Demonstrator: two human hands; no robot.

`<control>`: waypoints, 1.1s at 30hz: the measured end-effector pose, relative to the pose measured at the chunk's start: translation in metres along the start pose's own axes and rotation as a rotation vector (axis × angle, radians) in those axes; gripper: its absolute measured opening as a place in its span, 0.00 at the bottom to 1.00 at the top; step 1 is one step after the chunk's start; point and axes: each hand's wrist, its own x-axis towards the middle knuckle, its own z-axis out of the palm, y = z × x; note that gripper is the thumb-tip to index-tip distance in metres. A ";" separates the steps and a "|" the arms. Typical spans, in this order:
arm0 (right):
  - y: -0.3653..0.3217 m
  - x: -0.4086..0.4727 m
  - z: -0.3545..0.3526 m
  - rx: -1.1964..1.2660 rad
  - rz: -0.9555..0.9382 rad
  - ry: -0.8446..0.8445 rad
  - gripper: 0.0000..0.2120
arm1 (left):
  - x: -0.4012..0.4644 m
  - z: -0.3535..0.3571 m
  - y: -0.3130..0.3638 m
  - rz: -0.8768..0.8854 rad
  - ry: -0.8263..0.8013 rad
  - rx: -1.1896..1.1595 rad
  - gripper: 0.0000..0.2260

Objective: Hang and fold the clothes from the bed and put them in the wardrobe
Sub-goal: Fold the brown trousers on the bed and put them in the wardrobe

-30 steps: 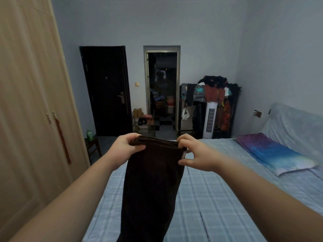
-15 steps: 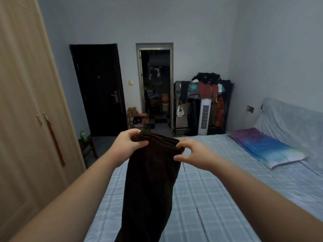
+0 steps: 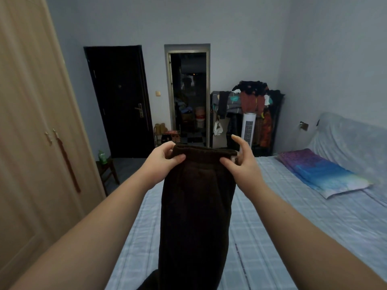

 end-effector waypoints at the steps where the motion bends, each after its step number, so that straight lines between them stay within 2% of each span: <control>1: 0.005 0.002 -0.001 0.086 0.066 0.004 0.31 | 0.001 0.004 0.002 0.007 0.014 -0.032 0.06; 3: 0.014 0.007 -0.003 0.127 0.206 -0.123 0.32 | 0.002 0.008 0.004 0.021 0.037 -0.067 0.07; 5: 0.015 0.009 -0.005 -0.002 0.250 -0.249 0.28 | 0.001 0.007 0.003 0.019 0.047 -0.077 0.07; 9: 0.007 0.024 -0.007 -0.117 0.136 -0.202 0.18 | 0.006 0.000 0.007 0.063 0.053 -0.050 0.07; 13: -0.003 0.047 -0.007 -0.157 0.048 -0.112 0.13 | 0.017 -0.013 0.023 0.109 0.115 0.138 0.09; 18: -0.011 0.070 -0.006 -0.138 0.039 -0.136 0.08 | 0.023 -0.028 0.040 0.009 -0.051 0.325 0.21; 20: -0.007 0.076 -0.007 -0.125 0.056 -0.157 0.08 | 0.027 -0.032 0.041 -0.041 -0.059 0.378 0.20; 24: -0.005 0.083 -0.008 -0.037 0.088 -0.210 0.10 | 0.032 -0.028 0.029 -0.023 0.170 0.237 0.13; 27: -0.017 0.084 -0.011 0.035 0.083 -0.216 0.08 | 0.029 -0.014 0.030 0.034 0.328 0.095 0.11; 33: -0.073 0.061 -0.010 -0.033 -0.048 -0.160 0.06 | 0.007 -0.022 0.070 0.170 0.415 0.058 0.11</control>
